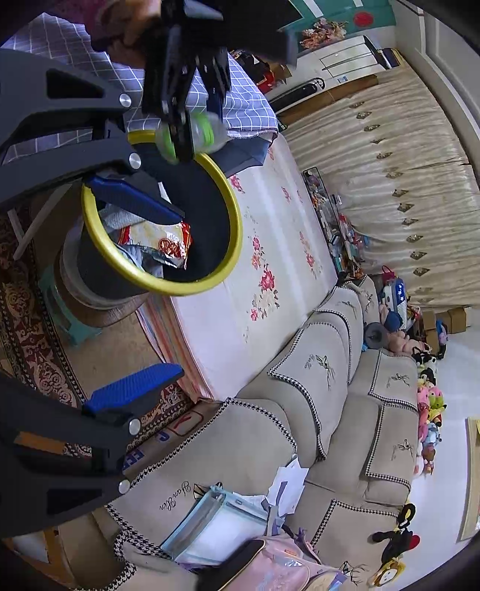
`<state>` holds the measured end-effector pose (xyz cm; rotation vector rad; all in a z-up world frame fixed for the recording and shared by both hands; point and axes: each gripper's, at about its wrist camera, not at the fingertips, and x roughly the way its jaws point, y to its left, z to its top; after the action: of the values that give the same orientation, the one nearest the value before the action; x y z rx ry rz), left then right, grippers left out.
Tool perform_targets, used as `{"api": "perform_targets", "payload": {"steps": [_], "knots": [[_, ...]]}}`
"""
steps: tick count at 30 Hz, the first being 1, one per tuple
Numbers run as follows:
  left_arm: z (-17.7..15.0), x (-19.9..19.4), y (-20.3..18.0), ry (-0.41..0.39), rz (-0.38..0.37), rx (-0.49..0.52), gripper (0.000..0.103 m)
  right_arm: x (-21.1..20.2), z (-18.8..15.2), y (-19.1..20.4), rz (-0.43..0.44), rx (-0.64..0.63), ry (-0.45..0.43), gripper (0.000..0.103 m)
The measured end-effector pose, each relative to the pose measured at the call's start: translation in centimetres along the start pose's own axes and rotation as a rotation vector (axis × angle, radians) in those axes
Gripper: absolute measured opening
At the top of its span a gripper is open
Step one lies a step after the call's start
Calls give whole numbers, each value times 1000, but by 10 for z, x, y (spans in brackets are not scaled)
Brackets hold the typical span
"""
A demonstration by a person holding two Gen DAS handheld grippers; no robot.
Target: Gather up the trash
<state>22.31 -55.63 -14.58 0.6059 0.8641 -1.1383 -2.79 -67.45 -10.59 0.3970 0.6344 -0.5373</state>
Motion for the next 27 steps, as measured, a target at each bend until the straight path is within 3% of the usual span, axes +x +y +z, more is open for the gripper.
{"api": "perform_targets", "payload": {"steps": [4, 6, 7, 12, 15, 19, 26, 27], "knots": [[7, 34, -2, 43, 11, -8, 80, -2, 0, -6, -3, 9, -2, 75], [10, 45, -2, 49, 19, -13, 88, -3, 0, -7, -3, 12, 0, 75], [9, 46, 0, 44, 24, -18, 92, -3, 0, -7, -1, 14, 1, 75], [8, 32, 11, 13, 29, -90, 93, -7, -1, 0, 21, 6, 0, 75], [-7, -17, 15, -76, 61, -140, 93, -12, -3, 11, 42, -7, -2, 77], [-45, -96, 21, -192, 170, -223, 98, -17, -8, 36, 92, -55, 7, 80], [-169, -235, 42, -279, 396, -493, 98, -34, -22, 106, 237, -196, 19, 87], [-193, -255, 42, -288, 455, -537, 98, -37, -23, 115, 252, -213, 17, 88]]}}
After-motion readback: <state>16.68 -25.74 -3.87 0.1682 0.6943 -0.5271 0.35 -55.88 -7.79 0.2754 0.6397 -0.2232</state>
